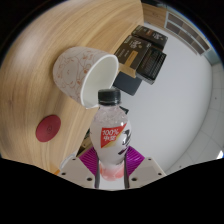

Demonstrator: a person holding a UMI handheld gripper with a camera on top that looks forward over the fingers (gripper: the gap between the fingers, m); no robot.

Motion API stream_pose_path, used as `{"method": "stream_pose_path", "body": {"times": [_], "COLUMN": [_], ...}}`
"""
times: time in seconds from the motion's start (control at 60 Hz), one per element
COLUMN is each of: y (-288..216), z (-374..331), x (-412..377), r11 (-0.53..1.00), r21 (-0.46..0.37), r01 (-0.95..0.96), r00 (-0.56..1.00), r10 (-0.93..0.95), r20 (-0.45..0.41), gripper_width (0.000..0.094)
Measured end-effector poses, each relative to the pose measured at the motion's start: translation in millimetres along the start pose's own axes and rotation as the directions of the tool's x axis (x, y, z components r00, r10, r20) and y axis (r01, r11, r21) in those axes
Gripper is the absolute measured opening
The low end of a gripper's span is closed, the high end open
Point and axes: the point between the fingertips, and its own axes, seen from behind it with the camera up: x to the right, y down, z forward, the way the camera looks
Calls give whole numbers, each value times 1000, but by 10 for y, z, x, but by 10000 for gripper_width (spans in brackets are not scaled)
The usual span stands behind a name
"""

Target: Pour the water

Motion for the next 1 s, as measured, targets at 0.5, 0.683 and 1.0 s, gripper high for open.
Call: {"method": "stream_pose_path", "body": {"times": [0.5, 0.683, 1.0], "y": [286, 57, -272], "z": [-145, -34, 48], "x": [279, -293, -893], "r11": [-42, -268, -350], "r21": [-86, -186, -219], "r01": [-995, -945, -911], "r00": [-69, -322, -410], "r10": [935, 863, 827], "r20": [348, 390, 384], "gripper_width": [335, 333, 354]}}
